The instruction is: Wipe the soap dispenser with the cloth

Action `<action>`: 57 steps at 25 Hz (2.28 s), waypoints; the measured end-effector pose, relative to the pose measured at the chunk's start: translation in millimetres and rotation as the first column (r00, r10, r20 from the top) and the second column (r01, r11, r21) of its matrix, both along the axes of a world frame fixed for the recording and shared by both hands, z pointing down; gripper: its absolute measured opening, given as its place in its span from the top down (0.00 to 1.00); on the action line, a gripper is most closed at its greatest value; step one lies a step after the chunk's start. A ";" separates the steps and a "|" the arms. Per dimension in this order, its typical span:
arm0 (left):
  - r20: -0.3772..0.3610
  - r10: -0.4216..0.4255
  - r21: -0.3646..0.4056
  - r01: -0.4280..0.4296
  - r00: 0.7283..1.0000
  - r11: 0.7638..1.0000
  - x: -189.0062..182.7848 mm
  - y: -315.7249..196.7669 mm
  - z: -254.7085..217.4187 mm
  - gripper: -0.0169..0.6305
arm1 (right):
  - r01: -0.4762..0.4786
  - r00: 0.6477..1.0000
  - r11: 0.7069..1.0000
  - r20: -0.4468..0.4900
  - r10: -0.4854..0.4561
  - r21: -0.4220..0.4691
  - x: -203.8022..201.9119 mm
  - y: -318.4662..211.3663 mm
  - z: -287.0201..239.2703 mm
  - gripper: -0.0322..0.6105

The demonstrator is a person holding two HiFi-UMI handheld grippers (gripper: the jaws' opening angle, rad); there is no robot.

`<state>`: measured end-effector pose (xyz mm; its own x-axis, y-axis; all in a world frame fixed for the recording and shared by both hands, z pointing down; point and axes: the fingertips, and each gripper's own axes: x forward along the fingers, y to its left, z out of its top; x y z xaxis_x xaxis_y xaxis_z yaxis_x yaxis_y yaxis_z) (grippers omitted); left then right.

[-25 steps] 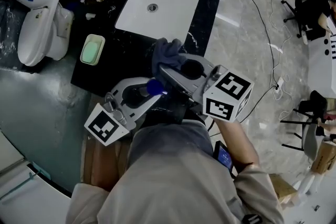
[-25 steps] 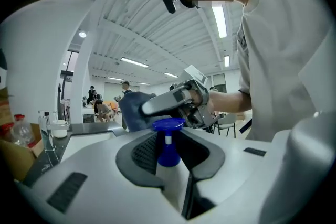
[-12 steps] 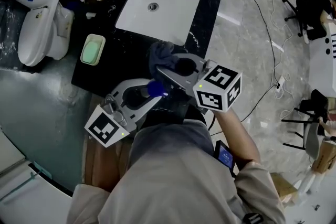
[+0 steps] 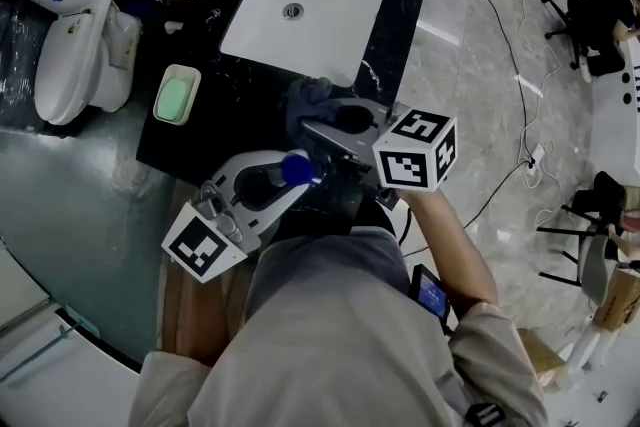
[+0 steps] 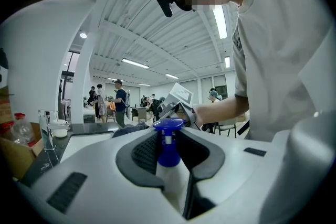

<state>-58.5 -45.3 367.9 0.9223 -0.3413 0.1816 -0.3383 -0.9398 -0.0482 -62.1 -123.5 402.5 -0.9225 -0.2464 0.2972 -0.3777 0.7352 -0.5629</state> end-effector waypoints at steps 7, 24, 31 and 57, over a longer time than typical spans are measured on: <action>-0.012 -0.020 -0.024 0.019 1.000 1.000 -1.3 -0.5 0.4 0.85 | 0.000 1.000 0.999 0.002 0.000 -0.039 -0.2 -6.8 12.3 0.84; -0.033 -0.037 -0.030 0.036 0.999 0.999 -1.6 -1.9 -1.4 0.85 | 0.016 0.999 0.994 -0.047 -0.022 -0.110 -4.4 -9.6 52.3 0.84; -0.036 -0.040 -0.030 0.039 0.999 0.999 -1.7 -1.1 -1.2 0.85 | 0.013 0.998 0.990 -0.063 -0.023 -0.141 -6.9 -8.5 69.4 0.84; -0.044 -0.051 -0.040 0.049 0.998 0.998 -5.0 -1.5 -0.2 0.85 | 0.015 0.980 0.998 -0.198 -0.028 -0.066 -8.7 -9.8 99.0 0.84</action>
<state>-63.5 -46.8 367.7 0.9116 -0.3809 0.1546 -0.3862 -0.9224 0.0043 -70.8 -133.3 501.5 -0.8483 -0.2016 0.4896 -0.4711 0.7093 -0.5243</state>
